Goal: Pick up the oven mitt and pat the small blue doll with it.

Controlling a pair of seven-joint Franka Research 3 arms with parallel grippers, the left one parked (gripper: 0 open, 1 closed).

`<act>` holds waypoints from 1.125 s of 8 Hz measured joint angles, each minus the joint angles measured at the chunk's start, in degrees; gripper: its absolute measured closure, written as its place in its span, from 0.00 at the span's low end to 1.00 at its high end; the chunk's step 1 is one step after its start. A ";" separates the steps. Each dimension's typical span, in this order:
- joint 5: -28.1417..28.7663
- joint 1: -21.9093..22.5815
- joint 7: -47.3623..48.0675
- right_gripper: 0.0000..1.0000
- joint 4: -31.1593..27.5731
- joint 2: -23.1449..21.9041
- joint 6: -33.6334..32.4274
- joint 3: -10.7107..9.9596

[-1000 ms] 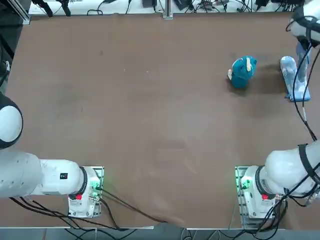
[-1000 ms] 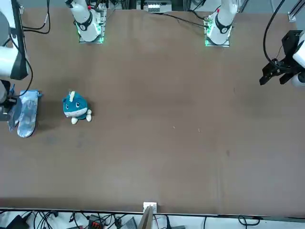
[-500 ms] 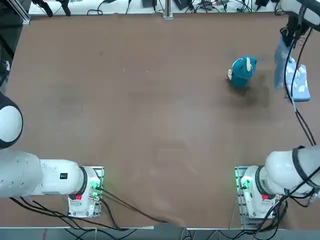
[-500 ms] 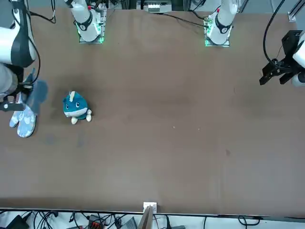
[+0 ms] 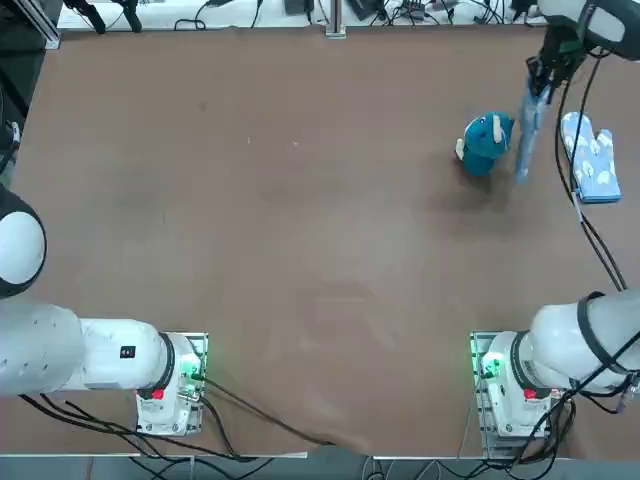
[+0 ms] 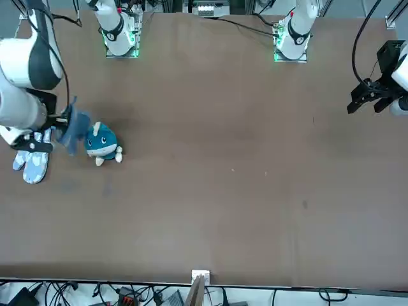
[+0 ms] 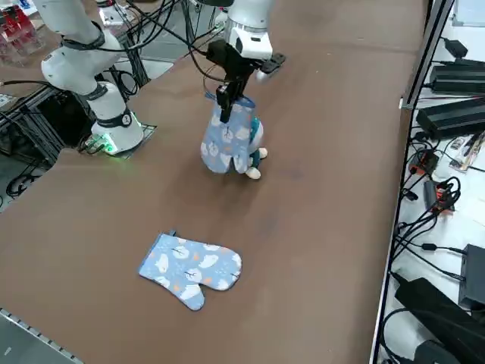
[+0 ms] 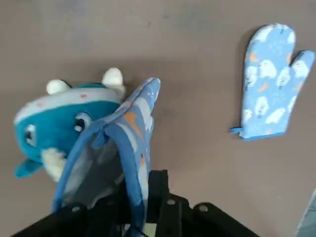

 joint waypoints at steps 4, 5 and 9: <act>-0.23 1.88 5.00 0.97 8.13 4.10 0.48 -0.34; -4.04 1.68 4.53 0.97 9.94 4.70 0.26 -0.53; -9.06 1.51 -0.56 0.97 10.66 6.05 -7.41 -0.58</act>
